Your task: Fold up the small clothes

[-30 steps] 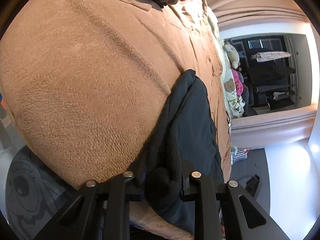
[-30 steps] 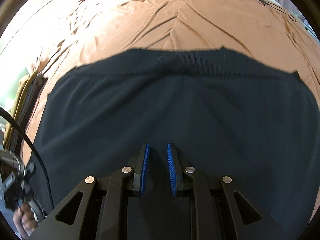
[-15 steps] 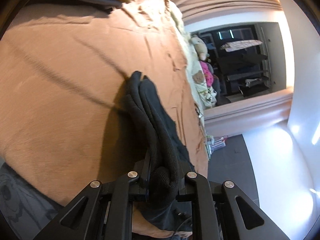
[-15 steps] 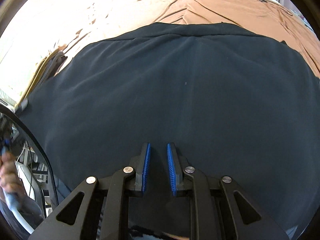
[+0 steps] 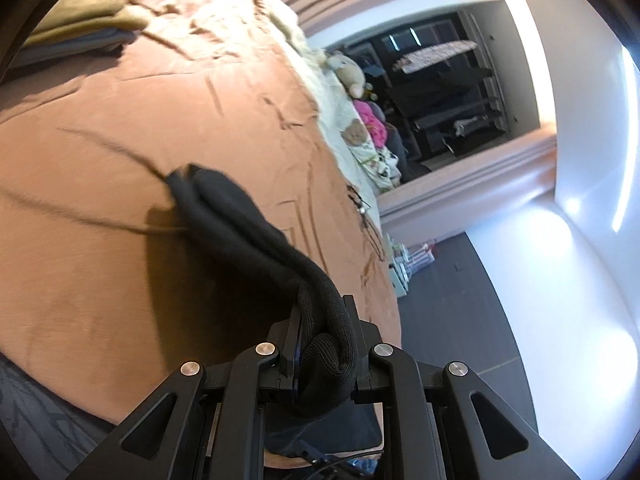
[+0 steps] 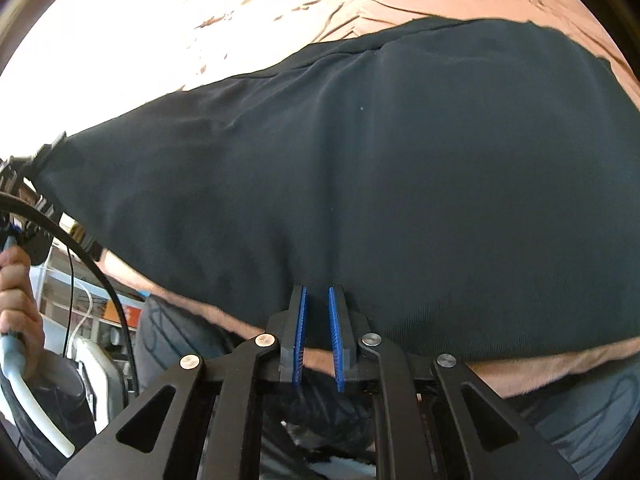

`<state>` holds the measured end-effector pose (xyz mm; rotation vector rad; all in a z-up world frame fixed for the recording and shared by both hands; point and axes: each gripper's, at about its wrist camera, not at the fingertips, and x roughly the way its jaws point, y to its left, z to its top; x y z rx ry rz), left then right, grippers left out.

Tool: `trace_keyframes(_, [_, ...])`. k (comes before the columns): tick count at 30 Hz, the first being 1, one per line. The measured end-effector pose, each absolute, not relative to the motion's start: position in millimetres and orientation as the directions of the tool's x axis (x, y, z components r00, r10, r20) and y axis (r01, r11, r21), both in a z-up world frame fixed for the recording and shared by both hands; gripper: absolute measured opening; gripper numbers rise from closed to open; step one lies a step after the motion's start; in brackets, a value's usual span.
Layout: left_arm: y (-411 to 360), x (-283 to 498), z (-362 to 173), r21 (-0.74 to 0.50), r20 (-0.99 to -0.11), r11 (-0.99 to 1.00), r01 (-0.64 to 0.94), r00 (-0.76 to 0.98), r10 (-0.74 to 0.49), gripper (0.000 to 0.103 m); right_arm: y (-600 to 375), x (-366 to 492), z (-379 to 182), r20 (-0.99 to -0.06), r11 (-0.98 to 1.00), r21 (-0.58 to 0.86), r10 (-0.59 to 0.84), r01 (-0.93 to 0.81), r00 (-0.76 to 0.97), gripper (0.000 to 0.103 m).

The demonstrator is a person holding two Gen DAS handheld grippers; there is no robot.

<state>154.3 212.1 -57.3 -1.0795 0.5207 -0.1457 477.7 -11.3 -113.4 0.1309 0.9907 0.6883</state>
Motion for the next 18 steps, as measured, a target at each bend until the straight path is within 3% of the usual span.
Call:
trace_keyframes(13, [148.7,207.0,1.6,-0.829,-0.333,0.558,-0.032,0.83,-0.447,0.016,-72.8,453.3,-94.7,-0.603,0.754,0.493,0.655,-0.433,0.454,0.01])
trace_keyframes(14, [143.3,211.8,5.4,-0.826,-0.334,0.563,-0.023,0.825,-0.456,0.016,-77.5,452.0,-93.3,-0.594,0.754,0.495,0.656,-0.432,0.466,0.014])
trace_keyframes(16, [134.3,216.9,10.4,-0.82,-0.335,0.573,-0.008,0.818,-0.468,0.016,-89.0,443.5,-85.8,-0.574,0.758,0.493,0.653,-0.428,0.494,0.032])
trace_keyframes(17, [127.9,220.0,13.5,-0.817,-0.336,0.577,0.002,0.812,-0.478,0.016,-94.8,441.8,-83.4,-0.559,0.756,0.497,0.654,-0.426,0.51,0.048])
trace_keyframes(18, [122.9,223.6,15.9,-0.815,-0.336,0.579,0.01,0.806,-0.486,0.016,-100.0,439.6,-81.9,-0.547,0.756,0.499,0.654,-0.424,0.523,0.056])
